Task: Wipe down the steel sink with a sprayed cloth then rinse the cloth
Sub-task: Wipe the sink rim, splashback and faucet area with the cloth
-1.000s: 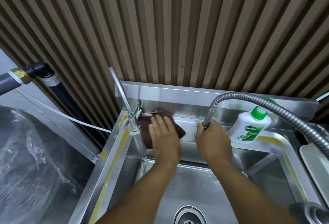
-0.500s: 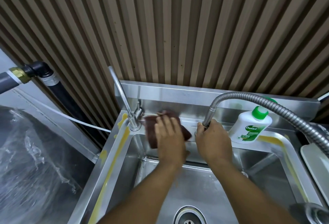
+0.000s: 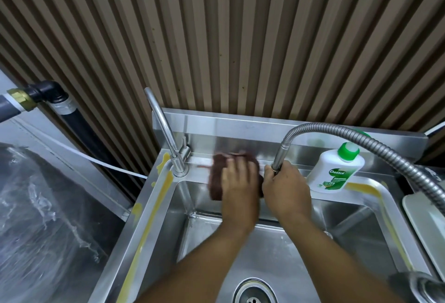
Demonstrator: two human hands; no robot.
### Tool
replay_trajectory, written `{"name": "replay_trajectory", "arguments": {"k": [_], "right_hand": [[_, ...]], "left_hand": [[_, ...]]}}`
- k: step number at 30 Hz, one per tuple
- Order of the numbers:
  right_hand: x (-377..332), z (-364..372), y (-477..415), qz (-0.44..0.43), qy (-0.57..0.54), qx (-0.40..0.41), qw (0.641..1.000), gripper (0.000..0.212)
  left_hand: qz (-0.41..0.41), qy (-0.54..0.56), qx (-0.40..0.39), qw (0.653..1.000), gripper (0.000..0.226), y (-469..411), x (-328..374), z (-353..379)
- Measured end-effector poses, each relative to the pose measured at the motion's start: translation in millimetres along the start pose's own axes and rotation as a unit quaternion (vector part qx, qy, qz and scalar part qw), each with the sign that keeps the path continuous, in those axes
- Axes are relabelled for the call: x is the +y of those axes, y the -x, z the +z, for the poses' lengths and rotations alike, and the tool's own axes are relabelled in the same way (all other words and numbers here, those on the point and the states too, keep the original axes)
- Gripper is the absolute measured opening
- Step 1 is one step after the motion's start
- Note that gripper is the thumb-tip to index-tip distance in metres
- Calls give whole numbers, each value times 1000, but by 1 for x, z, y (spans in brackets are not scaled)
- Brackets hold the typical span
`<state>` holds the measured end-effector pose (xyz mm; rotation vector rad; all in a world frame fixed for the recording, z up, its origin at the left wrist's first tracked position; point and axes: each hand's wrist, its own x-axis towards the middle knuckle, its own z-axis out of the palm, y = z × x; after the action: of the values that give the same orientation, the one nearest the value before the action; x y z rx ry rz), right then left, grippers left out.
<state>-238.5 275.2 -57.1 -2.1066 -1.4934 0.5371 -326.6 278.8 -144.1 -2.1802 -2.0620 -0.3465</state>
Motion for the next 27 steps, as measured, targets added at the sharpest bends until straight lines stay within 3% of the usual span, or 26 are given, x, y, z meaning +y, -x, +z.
{"name": "replay_trajectory", "arguments": {"k": [4, 6, 9, 12, 16, 19, 22, 24, 26, 27], "right_hand": [[1, 1, 0, -3, -2, 4, 1000, 24], [2, 0, 0, -7, 0, 2, 1000, 26], [2, 1, 0, -8, -7, -6, 1000, 27], [3, 1, 0, -5, -9, 0, 1000, 28], [2, 3, -1, -4, -12, 6, 1000, 24], [3, 4, -1, -10, -11, 10, 1000, 23], [4, 5, -1, -11, -14, 10, 1000, 23], [4, 6, -2, -10, -19, 10, 1000, 22], [4, 6, -2, -10, -23, 8, 1000, 21], [4, 5, -2, -9, -24, 6, 1000, 21]], "left_hand": [[146, 30, 35, 988, 68, 6, -23, 0], [115, -11, 25, 993, 68, 8, -53, -4], [-3, -51, 13, 999, 73, 9, -93, -6], [-39, -44, 14, 998, 65, 3, -74, -4], [116, 32, 19, 993, 58, 3, -18, 2], [157, 43, 12, 987, 63, 4, -34, -6], [83, 46, -31, 995, 81, 22, -71, -12], [4, 116, 2, 993, 86, 40, -86, -11], [-104, 278, 47, 954, 83, 60, -80, -9], [-177, 398, 71, 897, 79, 69, -72, -8]]}}
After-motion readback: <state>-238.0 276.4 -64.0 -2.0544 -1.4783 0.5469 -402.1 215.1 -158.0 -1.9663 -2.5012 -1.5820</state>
